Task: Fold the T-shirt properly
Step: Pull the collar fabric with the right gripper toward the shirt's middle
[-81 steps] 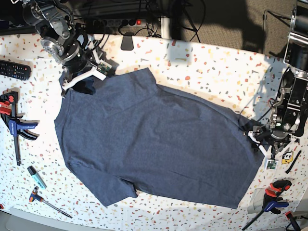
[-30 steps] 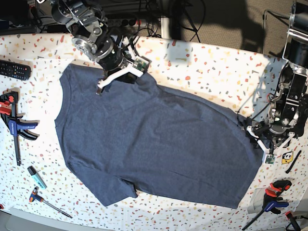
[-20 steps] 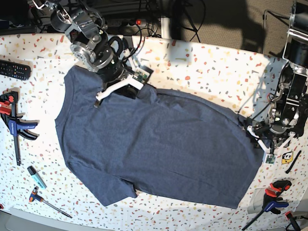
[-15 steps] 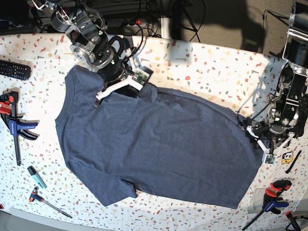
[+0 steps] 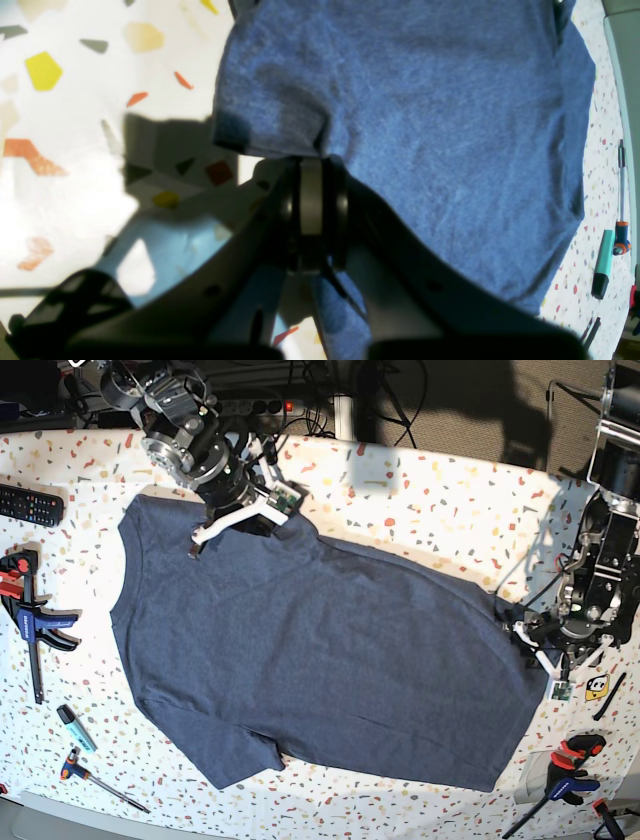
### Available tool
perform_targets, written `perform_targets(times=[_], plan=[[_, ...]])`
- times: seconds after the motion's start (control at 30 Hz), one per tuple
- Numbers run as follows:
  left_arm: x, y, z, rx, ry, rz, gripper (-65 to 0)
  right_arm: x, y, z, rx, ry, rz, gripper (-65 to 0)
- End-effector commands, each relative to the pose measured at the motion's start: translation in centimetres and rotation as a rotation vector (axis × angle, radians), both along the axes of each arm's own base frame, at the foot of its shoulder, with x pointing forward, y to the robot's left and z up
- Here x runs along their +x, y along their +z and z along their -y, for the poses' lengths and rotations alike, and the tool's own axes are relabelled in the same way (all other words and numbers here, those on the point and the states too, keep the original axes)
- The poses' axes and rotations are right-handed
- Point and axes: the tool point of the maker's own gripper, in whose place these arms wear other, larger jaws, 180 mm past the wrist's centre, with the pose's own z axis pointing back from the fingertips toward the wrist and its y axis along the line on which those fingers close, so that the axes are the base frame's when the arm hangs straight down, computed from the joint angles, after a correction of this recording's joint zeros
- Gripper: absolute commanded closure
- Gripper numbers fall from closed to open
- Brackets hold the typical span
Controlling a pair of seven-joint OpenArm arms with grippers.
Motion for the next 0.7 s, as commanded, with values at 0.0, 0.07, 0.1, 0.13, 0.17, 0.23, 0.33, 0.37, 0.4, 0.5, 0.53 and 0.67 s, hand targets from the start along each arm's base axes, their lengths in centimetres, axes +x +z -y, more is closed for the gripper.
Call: perform_targets(times=[0.0,0.07,0.1,0.13,0.17,0.23,0.33,0.37,0.4,0.5,0.53,0.67], plan=[[1.4,2.3,-0.6,0.015,0.002,0.068,-30.5,0.6,1.2,-0.3,0.016,0.013,0.039,0.0],[1.3,2.3,-0.6,0.016,0.001,0.068,-30.5,0.4,1.0,-0.4,0.012,0.024,0.028,0.0],[1.3,2.3,-0.6,0.015,0.001,0.067,-30.5,0.2,0.8,-0.5,0.007,0.039,0.015,0.0],[1.3,2.3,-0.6,0.015,0.001,0.067,-30.5,-0.1,0.6,-0.7,0.003,0.055,-0.001,-2.3],[1.3,2.3,-0.6,0.016,0.001,0.067,-30.5,-0.4,0.3,-0.8,-0.002,0.069,-0.015,-5.9],[1.3,2.3,-0.6,0.016,0.001,0.067,-30.5,-0.6,0.2,-0.9,-0.005,0.081,-0.025,-8.6],[1.3,2.3,-0.6,0.016,0.001,0.067,-30.5,-0.6,0.2,-0.9,-0.005,0.080,-0.023,-7.2],[1.3,2.3,-0.6,0.016,0.001,0.067,-30.5,-0.6,0.2,-0.9,-0.005,0.080,-0.023,-5.1],[1.3,2.3,-0.6,0.016,0.001,0.068,-30.5,-0.6,0.2,-0.8,-0.005,0.080,-0.024,-3.1],[1.3,2.3,-0.6,0.016,0.001,0.067,-30.5,-0.5,0.2,-0.9,-0.005,0.079,-0.022,0.0],[1.3,2.3,-0.6,0.015,0.001,0.067,-30.5,-0.5,0.3,-0.8,-0.004,0.076,-0.017,0.0],[1.3,2.3,-0.6,0.015,0.001,0.067,-30.5,0.7,1.7,-0.5,0.005,0.028,0.056,0.0]])
